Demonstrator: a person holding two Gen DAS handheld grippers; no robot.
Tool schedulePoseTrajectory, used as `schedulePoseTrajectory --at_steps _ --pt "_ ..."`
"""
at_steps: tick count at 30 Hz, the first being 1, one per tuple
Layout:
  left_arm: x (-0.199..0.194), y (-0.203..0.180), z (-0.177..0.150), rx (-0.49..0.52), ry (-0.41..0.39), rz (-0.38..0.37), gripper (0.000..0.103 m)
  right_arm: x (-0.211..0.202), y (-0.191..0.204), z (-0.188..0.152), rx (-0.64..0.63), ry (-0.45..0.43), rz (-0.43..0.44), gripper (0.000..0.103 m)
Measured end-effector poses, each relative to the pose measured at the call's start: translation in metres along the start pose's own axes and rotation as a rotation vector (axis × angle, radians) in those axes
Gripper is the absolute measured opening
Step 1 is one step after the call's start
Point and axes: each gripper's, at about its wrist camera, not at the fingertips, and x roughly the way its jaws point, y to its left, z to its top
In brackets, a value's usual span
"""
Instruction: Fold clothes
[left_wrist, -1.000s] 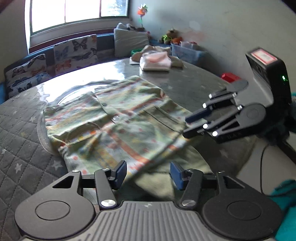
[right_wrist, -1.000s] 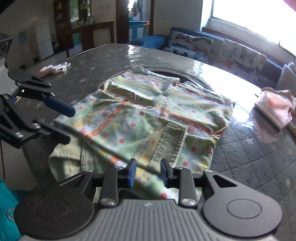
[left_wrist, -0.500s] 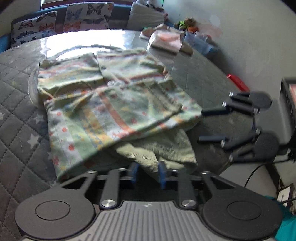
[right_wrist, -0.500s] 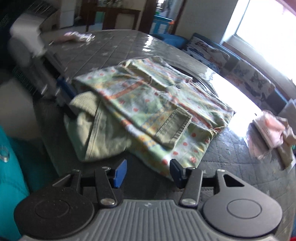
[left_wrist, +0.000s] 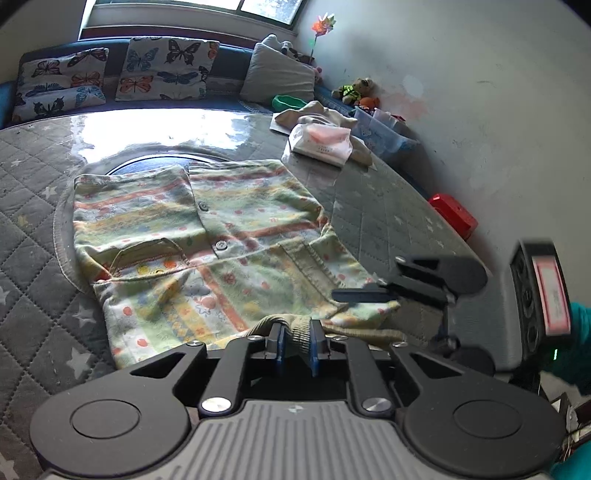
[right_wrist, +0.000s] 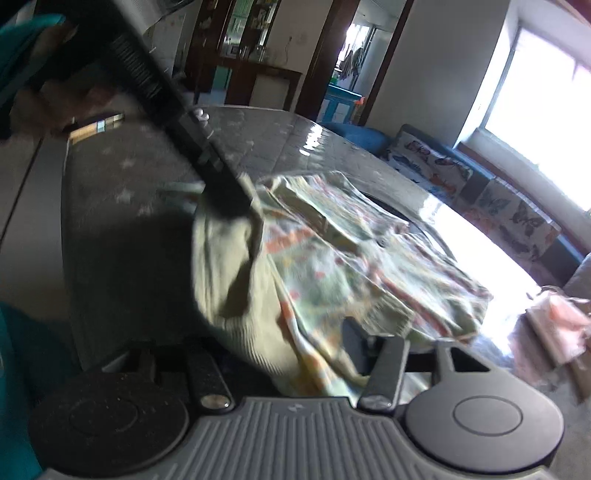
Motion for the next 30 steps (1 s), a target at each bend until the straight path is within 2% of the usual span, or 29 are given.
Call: schedulePoseTrajectory --at_steps 4,6,11,16,20,22,24,26,27,30 --pt "-0.014 0.003 -0.015 0.037 -0.02 0.008 0.025 0.004 -0.016 0.01 0.091 0.015 0.097 0.019" --pt "-0.023 0.003 -0.022 0.074 -0.044 0.039 0.037 0.006 -0.024 0.014 0.141 0.027 0.124 0.018" --pt "-0.029 -0.002 -0.037 0.211 -0.072 0.173 0.057 0.008 -0.04 0.023 0.228 0.049 0.171 0.016" --pt "-0.002 -0.01 -0.05 0.368 -0.057 0.287 0.062 0.01 -0.05 0.025 0.301 0.054 0.183 0.015" --pt "0.019 -0.01 -0.057 0.468 -0.05 0.372 0.061 0.009 -0.05 0.027 0.299 0.05 0.165 0.015" --pt "0.025 -0.008 -0.06 0.518 -0.055 0.404 0.054 0.009 -0.048 0.027 0.288 0.047 0.152 0.012" --pt "0.026 -0.007 -0.063 0.565 -0.057 0.408 0.03 0.008 -0.044 0.028 0.277 0.039 0.141 0.01" --pt "0.021 -0.007 -0.063 0.575 -0.064 0.393 0.017 0.005 -0.04 0.028 0.261 0.029 0.131 0.009" --pt "0.017 -0.008 -0.063 0.575 -0.071 0.385 0.012 0.004 -0.038 0.029 0.252 0.024 0.126 0.009" --pt "0.004 -0.011 -0.062 0.576 -0.091 0.359 0.01 -0.006 -0.034 0.031 0.229 0.008 0.127 0.007"
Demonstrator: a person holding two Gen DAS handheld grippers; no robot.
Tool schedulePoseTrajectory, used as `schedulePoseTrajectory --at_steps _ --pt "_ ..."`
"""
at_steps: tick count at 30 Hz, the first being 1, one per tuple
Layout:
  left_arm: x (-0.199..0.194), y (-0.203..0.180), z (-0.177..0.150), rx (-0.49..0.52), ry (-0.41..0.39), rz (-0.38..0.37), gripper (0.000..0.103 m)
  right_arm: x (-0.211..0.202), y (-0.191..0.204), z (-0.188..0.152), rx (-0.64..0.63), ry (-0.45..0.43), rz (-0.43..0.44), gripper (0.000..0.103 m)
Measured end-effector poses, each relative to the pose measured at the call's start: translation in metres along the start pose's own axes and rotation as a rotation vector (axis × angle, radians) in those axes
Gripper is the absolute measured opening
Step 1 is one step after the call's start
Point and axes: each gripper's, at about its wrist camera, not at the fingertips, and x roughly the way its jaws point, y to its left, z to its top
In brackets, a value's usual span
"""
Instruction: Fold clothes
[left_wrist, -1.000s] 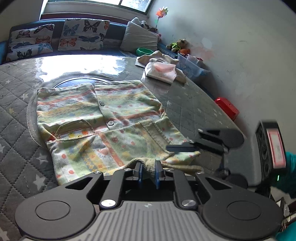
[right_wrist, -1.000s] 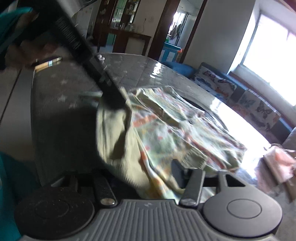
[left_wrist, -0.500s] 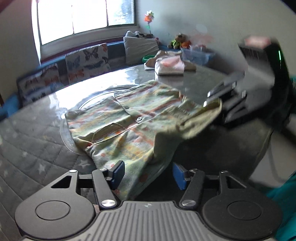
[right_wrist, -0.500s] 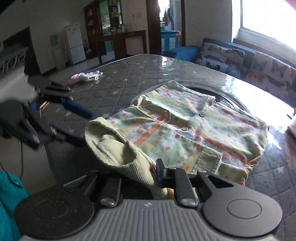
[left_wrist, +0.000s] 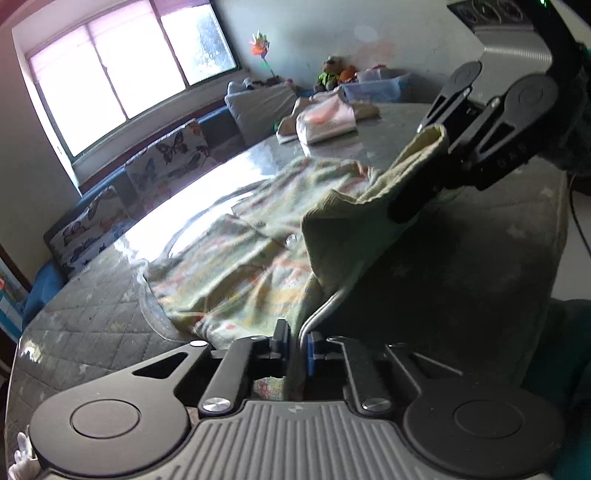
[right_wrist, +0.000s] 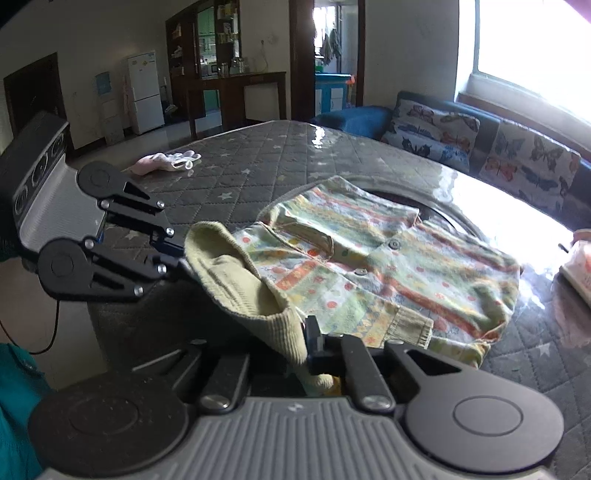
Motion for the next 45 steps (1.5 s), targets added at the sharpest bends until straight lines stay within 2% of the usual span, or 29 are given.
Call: schedulePoseTrajectory --at_steps 6,12,16,21,25,30,32,39,45 --pt "-0.039 -0.003 0.002 0.009 -0.026 -0.079 0.009 -0.036 0.02 0.0 -0.054 -0.002 0.055 0.007" --pt "-0.089 -0.014 0.005 0.007 -0.027 -0.242 0.009 -0.081 0.045 0.0 -0.061 0.051 0.132 0.007" --pt "-0.094 -0.01 0.016 0.023 -0.058 -0.255 0.009 -0.092 0.047 0.011 -0.083 0.062 0.124 0.006" --pt "-0.069 0.018 0.03 -0.034 -0.08 -0.218 0.009 -0.086 0.026 0.036 -0.101 0.028 0.071 0.006" --pt "-0.04 0.045 0.041 -0.071 -0.075 -0.192 0.009 -0.06 -0.001 0.064 -0.114 0.019 0.026 0.006" --pt "0.01 0.081 0.051 -0.139 -0.029 -0.162 0.008 -0.018 -0.038 0.088 -0.103 0.038 -0.017 0.006" --pt "0.031 0.094 0.049 -0.175 -0.004 -0.129 0.008 0.003 -0.051 0.092 -0.092 0.05 -0.033 0.006" --pt "0.089 0.127 0.033 -0.34 0.085 -0.059 0.006 0.08 -0.079 0.076 -0.021 0.082 -0.106 0.006" --pt "0.086 0.141 0.019 -0.479 0.09 -0.086 0.009 0.107 -0.098 0.06 0.091 0.084 -0.132 0.006"
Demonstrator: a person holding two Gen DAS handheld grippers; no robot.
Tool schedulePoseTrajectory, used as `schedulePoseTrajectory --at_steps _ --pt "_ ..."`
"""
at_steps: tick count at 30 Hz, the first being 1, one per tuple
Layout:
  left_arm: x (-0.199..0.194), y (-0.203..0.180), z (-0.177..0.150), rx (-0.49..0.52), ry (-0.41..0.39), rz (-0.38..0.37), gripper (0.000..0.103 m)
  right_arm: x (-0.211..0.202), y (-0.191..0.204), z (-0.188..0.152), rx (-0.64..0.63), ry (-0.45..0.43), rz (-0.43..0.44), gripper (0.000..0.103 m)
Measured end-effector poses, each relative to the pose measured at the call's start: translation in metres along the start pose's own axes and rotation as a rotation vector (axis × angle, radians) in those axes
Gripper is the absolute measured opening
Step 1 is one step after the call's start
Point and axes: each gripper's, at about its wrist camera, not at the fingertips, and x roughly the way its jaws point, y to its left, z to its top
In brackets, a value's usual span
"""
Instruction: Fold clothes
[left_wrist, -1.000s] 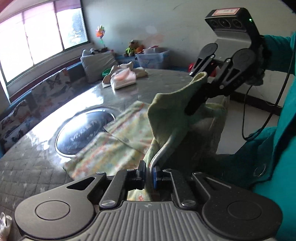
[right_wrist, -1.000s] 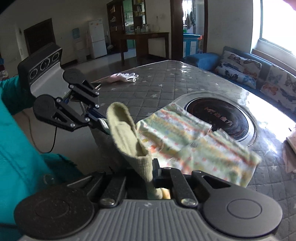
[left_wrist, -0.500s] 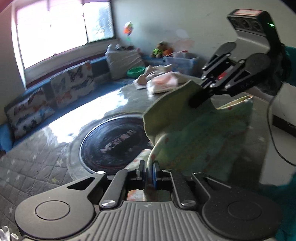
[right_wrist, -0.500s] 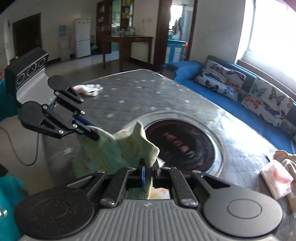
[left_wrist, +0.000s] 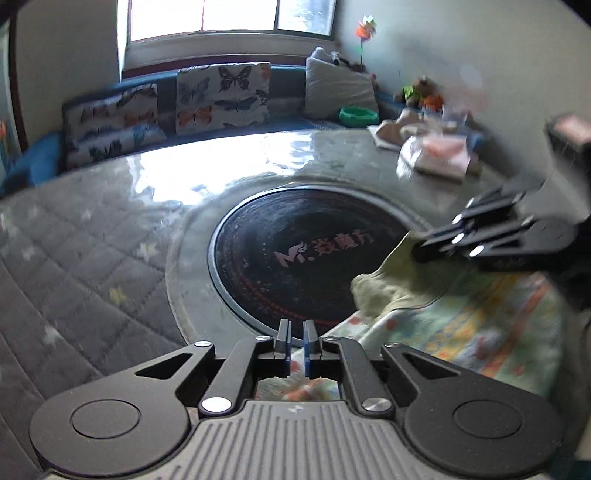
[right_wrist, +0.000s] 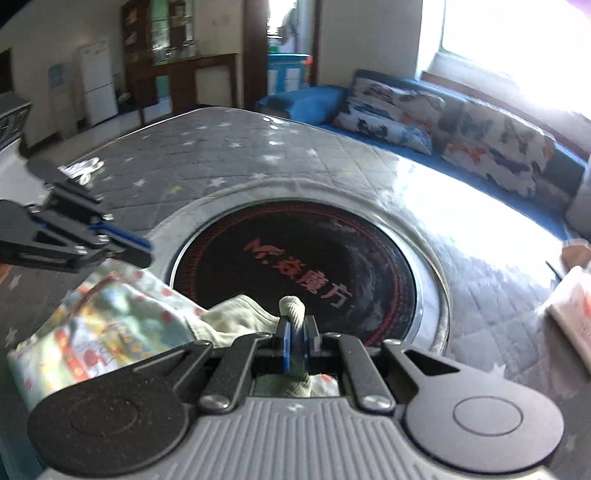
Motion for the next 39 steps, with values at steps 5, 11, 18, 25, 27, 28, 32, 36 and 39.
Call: schedulePoseTrajectory --at_steps 5,11,18,25,27,28,32,36,39 --pt "-0.016 -0.009 -0.01 -0.012 -0.004 -0.008 0.038 0.002 -0.012 -0.004 0.035 0.029 0.021 0.009" --pt "-0.004 -0.016 -0.023 -0.013 0.041 0.025 0.04 0.011 -0.016 -0.008 0.079 0.049 0.039 0.019" --pt "-0.014 -0.021 -0.02 0.017 -0.005 0.043 0.008 0.003 -0.007 -0.002 0.079 0.001 0.012 0.004" --pt "-0.039 -0.019 -0.005 0.012 -0.114 0.143 0.007 -0.011 0.003 0.022 0.069 -0.161 -0.033 0.006" --pt "-0.026 -0.011 -0.007 -0.028 -0.084 0.164 0.007 0.004 0.0 0.025 0.092 -0.135 -0.042 0.01" --pt "-0.018 -0.008 -0.01 -0.04 -0.065 0.172 0.007 0.006 0.0 0.024 0.093 -0.126 -0.045 0.015" --pt "-0.005 -0.001 -0.02 -0.073 -0.031 0.191 0.007 0.004 0.001 0.018 0.085 -0.1 -0.06 0.015" --pt "-0.006 0.002 -0.022 -0.091 -0.039 0.19 0.007 -0.015 0.012 0.003 0.024 -0.09 -0.03 0.015" --pt "-0.005 0.003 -0.022 -0.096 -0.039 0.198 0.007 -0.026 0.013 -0.017 0.018 -0.063 -0.017 0.015"
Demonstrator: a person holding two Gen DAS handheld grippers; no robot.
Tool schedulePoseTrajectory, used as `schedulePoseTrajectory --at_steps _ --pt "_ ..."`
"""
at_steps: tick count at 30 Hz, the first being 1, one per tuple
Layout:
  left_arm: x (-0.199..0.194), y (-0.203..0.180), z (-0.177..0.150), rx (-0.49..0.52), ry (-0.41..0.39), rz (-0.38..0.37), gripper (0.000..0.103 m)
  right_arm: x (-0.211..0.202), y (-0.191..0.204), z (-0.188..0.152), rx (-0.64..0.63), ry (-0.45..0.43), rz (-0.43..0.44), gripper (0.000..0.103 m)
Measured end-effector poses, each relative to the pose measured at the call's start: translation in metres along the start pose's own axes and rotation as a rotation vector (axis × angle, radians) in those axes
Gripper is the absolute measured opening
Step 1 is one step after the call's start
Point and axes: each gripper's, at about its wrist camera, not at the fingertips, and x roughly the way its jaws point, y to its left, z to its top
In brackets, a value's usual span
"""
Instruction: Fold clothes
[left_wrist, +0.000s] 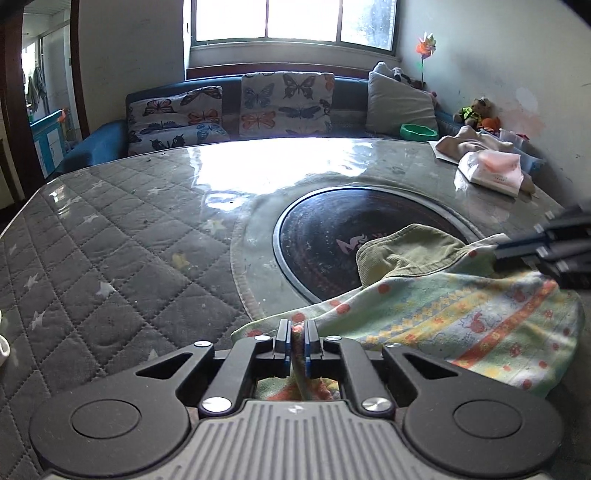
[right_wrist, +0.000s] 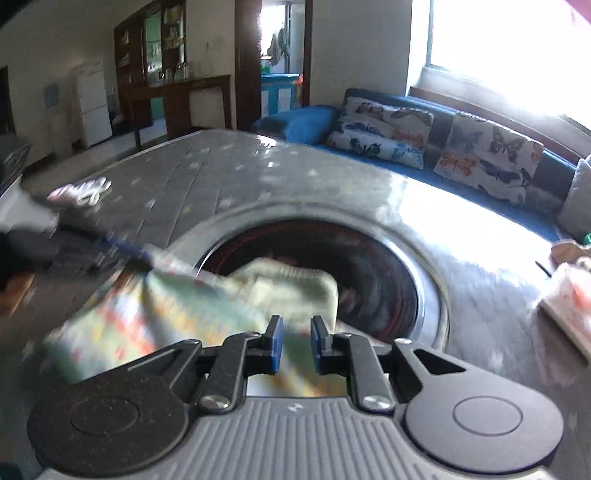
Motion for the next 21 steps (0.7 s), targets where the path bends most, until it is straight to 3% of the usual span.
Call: schedulePoseTrajectory --at_steps 6,15,19,21 --pt "0.001 0.001 -0.001 -0.008 0.009 0.001 0.008 0.015 -0.031 -0.025 0.096 0.057 -0.084 0.015" --pt "0.005 0.003 0.003 0.002 0.026 -0.002 0.013 0.012 -0.043 -0.024 0.139 0.019 -0.122 0.014" --pt "-0.003 0.001 0.012 0.019 0.004 0.013 0.016 0.007 -0.024 -0.009 0.11 -0.029 -0.052 0.015" --pt "-0.009 -0.005 0.019 0.012 -0.021 -0.019 0.016 0.015 -0.011 0.001 0.085 -0.025 -0.004 0.015"
